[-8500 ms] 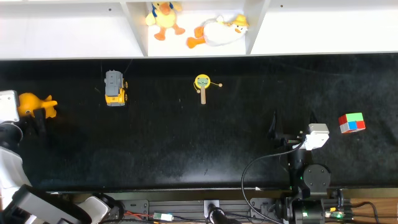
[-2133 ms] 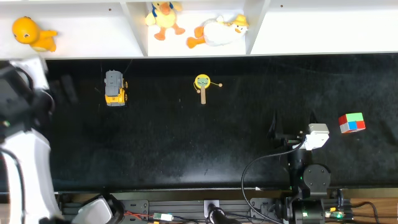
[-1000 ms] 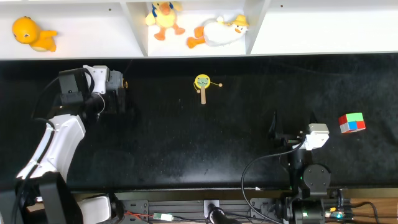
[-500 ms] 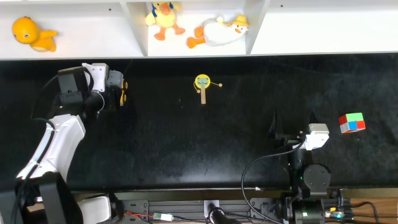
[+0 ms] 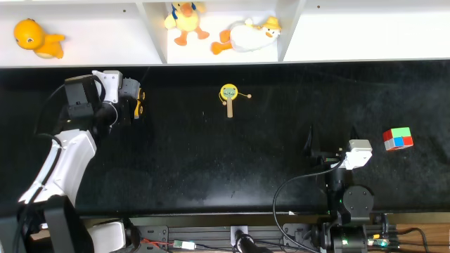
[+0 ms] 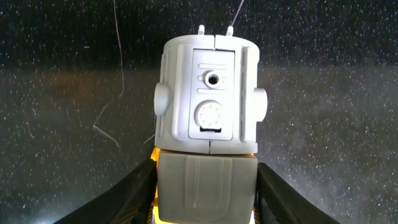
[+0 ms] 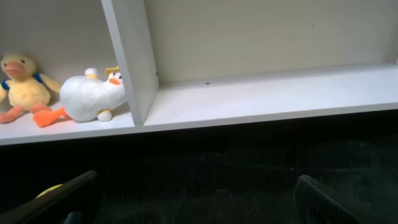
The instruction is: Store Toys
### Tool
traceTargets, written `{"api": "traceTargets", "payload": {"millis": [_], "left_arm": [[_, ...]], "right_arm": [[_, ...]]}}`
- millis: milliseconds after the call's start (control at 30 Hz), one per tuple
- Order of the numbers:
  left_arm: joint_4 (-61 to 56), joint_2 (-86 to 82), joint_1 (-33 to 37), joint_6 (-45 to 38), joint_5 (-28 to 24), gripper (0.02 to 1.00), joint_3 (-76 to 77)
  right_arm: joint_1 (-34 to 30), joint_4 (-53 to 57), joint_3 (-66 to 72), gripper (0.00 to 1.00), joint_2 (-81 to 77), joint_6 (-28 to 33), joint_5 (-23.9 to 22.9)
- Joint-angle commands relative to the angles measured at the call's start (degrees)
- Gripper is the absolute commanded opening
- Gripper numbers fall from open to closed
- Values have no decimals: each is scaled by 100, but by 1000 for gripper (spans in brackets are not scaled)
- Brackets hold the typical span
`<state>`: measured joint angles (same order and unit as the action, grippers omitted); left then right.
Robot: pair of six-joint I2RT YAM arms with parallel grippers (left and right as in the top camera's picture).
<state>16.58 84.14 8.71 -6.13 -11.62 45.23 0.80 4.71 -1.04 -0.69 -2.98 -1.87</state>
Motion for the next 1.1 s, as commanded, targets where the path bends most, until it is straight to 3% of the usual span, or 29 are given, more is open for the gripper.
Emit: {"api": "traceTargets", "payload": {"millis": [33,367,1100], "left_arm": [[105,-398,-22,-2,168,360,-472],[616,-1488,-22,0,160,316,-872],[975,-1248,-22,-2,13,270,824]], "right_arm": [[-9,-24,76,993,48,-24,13],[-9,-24,76,996,48,-24,13],[-9,-24,76,996,48,-24,13]]}}
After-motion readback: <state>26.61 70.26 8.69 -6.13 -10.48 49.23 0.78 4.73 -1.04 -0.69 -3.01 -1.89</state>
